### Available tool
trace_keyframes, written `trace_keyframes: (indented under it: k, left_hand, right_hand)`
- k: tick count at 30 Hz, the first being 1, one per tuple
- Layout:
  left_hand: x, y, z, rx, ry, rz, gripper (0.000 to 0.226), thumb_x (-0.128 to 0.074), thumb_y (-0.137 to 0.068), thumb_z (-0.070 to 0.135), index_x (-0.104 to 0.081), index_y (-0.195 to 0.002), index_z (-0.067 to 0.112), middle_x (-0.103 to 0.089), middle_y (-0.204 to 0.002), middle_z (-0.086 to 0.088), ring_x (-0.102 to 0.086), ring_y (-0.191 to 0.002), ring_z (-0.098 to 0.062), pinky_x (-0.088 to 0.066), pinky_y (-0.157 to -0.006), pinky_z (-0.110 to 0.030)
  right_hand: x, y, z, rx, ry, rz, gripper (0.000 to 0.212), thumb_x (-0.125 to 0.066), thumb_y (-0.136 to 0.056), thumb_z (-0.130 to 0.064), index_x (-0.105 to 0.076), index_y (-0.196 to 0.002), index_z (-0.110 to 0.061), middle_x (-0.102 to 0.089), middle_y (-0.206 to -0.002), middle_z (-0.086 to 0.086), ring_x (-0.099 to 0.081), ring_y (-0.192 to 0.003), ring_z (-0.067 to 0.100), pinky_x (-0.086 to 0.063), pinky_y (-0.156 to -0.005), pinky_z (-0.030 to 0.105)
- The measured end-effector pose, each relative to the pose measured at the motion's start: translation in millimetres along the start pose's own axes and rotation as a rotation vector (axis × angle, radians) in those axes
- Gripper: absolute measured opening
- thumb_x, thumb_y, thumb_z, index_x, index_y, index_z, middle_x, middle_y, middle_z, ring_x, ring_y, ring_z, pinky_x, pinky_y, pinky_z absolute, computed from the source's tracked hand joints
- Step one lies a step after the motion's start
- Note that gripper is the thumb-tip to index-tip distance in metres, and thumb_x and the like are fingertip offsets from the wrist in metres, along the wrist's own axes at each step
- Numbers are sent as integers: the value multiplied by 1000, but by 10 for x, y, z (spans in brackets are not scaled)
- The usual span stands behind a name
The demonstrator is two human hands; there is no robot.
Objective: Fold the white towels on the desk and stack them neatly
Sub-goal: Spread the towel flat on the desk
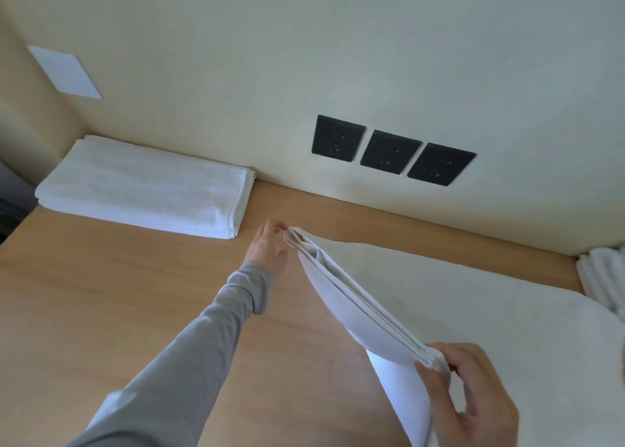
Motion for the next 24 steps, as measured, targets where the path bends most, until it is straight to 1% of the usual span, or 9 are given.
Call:
trace_keyframes:
  k: [2,5,10,13,16,18,21,23,24]
  left_hand:
    - [-9,-70,-1,-36,-10,10,38,-53,-77,-8,-55,-110,11,-51,-121,-5,-52,-110,-23,-43,-95,-31]
    - [-55,-122,-47,-93,-61,-13,37,-53,-75,-10,-61,-105,11,-50,-125,-1,-52,-109,-20,-40,-92,-22]
    - [-85,-217,-116,-98,-89,-61,43,-60,-78,-2,-63,-118,15,-51,-129,2,-53,-104,-18,-35,-90,-16]
    - [-76,-314,-33,-133,-176,-119,40,-64,-80,9,-60,-118,18,-53,-127,5,-52,-95,-17,-34,-84,-19]
    - [-11,-428,165,-263,-247,-133,31,-67,-79,11,-63,-109,14,-59,-117,1,-56,-101,-23,-32,-81,-18]
    - [97,-485,378,-354,-288,-104,24,-69,-78,11,-65,-101,10,-63,-106,-3,-59,-95,-26,-31,-75,-18]
    - [230,-513,837,-599,-347,-44,24,-79,-66,0,-67,-87,1,-66,-88,-14,-64,-83,-29,-33,-71,-17]
    - [342,-514,1154,-679,-354,-19,24,-80,-64,-2,-68,-85,-1,-67,-85,-16,-65,-82,-28,-38,-76,-17]
    - [416,-512,1309,-703,-351,-4,23,-79,-67,-1,-68,-86,-1,-67,-87,-16,-64,-84,-28,-44,-78,-24]
  right_hand:
    - [5,-40,-4,-14,-4,23,8,-56,-77,-21,-59,-77,-28,-56,-78,-16,-55,-68,2,-39,-60,9]
    - [0,-86,-4,-30,-11,32,7,-56,-77,-22,-58,-76,-28,-56,-76,-15,-55,-67,4,-39,-58,11]
    - [38,-136,26,-46,-13,30,6,-56,-78,-22,-59,-78,-28,-56,-77,-16,-55,-68,4,-41,-58,15]
    - [109,-184,20,-32,-10,29,6,-54,-79,-21,-58,-78,-25,-55,-77,-15,-54,-68,5,-40,-58,13]
    - [308,-318,47,-30,-13,100,5,-53,-81,-22,-57,-79,-24,-56,-80,-17,-54,-71,5,-40,-60,16]
    - [482,-486,82,-12,19,142,8,-51,-84,-22,-57,-80,-18,-55,-83,-18,-53,-72,4,-40,-63,15]
    - [735,-758,139,24,76,223,13,-49,-86,-20,-56,-81,-10,-53,-84,-20,-49,-73,-2,-36,-66,7]
    - [924,-921,223,-4,45,319,10,-49,-87,-27,-56,-84,-21,-54,-82,-22,-48,-73,-4,-36,-66,6]
    - [1028,-997,268,-26,14,371,7,-50,-87,-32,-56,-84,-31,-54,-80,-20,-47,-72,-3,-36,-65,8]
Point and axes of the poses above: each hand's wrist, its own y-axis away from the middle knuckle, its own x-axis out of the back of the hand, z = x × y, the point moved 6 cm from there along -y, towards the middle knuckle
